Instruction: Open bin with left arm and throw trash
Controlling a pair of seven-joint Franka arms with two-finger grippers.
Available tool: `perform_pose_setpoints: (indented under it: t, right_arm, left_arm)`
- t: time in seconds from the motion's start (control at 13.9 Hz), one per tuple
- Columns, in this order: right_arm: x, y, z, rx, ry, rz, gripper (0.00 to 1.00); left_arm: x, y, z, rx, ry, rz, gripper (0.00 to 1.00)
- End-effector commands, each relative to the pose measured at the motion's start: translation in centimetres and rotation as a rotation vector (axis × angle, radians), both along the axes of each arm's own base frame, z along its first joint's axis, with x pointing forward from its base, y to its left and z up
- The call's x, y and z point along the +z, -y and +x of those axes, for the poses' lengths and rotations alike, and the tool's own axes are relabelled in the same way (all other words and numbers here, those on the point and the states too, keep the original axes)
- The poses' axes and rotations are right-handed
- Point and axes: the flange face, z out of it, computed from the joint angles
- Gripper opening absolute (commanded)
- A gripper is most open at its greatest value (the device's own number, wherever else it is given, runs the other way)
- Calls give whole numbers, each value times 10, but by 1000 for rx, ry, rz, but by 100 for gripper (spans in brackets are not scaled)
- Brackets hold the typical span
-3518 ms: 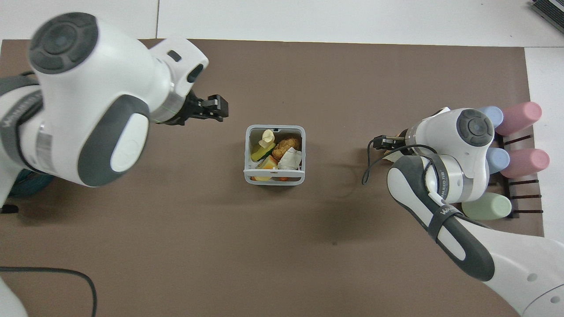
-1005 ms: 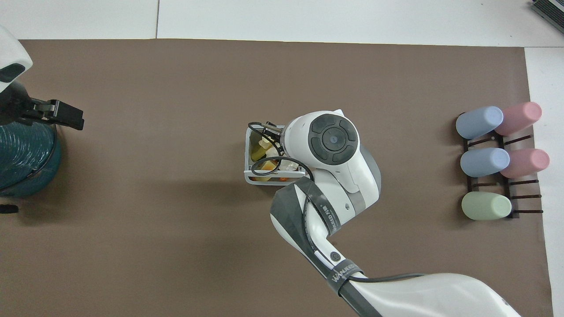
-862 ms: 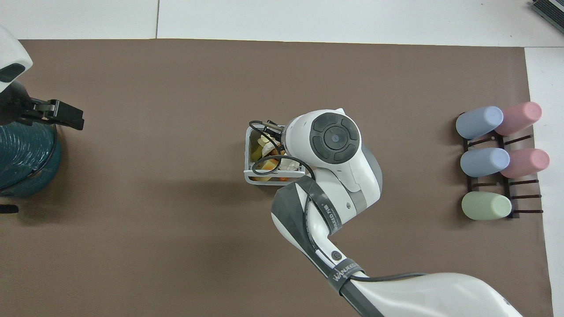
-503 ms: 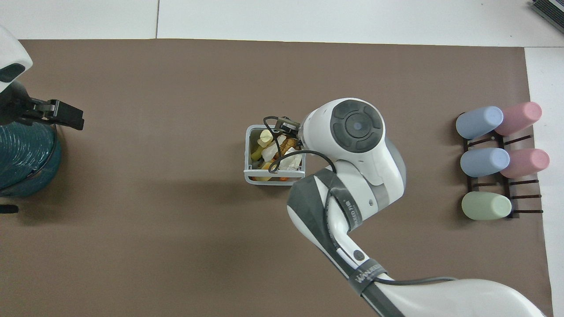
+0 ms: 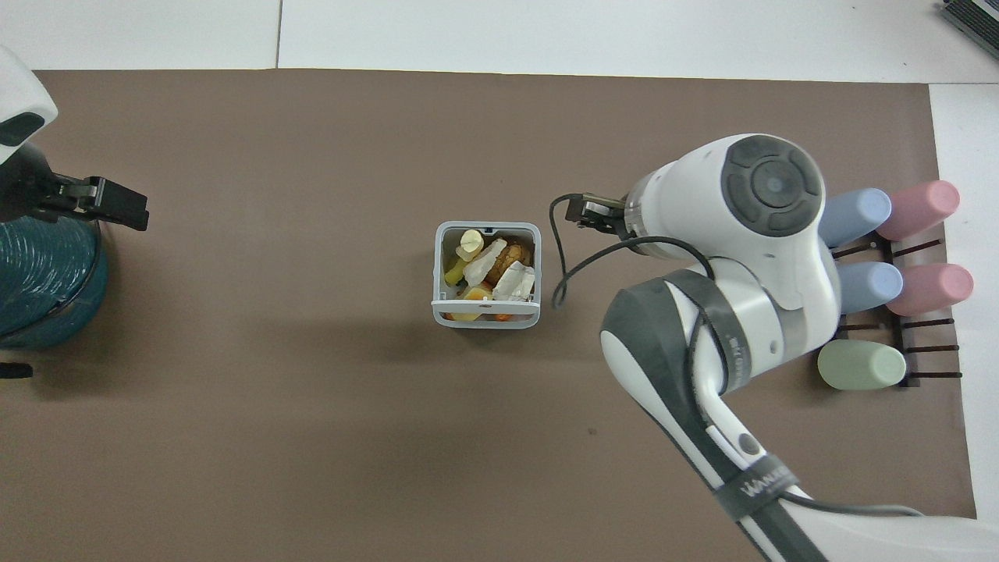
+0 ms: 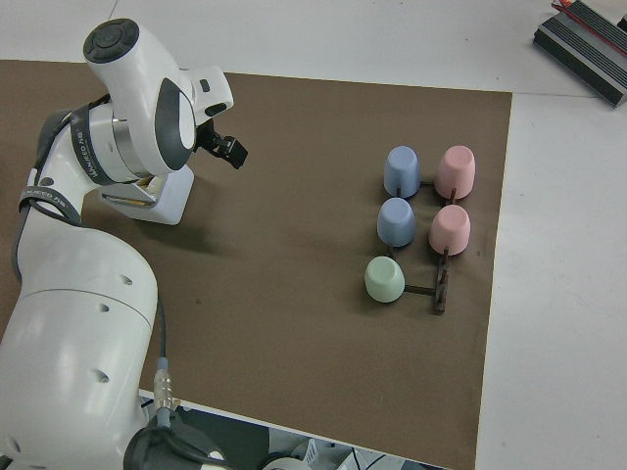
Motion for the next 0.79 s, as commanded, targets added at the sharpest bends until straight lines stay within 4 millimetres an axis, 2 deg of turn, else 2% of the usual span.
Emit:
perform_pose_setpoints:
  t: [0.0, 0.14, 0.22, 0.5, 0.72]
  right_arm:
    - [22, 71, -23, 62, -6, -26, 100]
    - [42, 104, -17, 67, 10, -33, 100]
    - [55, 113, -12, 57, 1, -35, 100]
    - [107, 132, -2, 41, -28, -97, 100]
    - [123, 148, 4, 29, -65, -95, 100]
  left_arm:
    - [2, -2, -9, 4, 12, 26, 100]
    - [2, -2, -9, 3, 12, 26, 100]
    - [2, -2, -9, 4, 12, 26, 100]
    - [2, -2, -9, 4, 12, 26, 100]
    - [2, -2, -9, 3, 12, 26, 100]
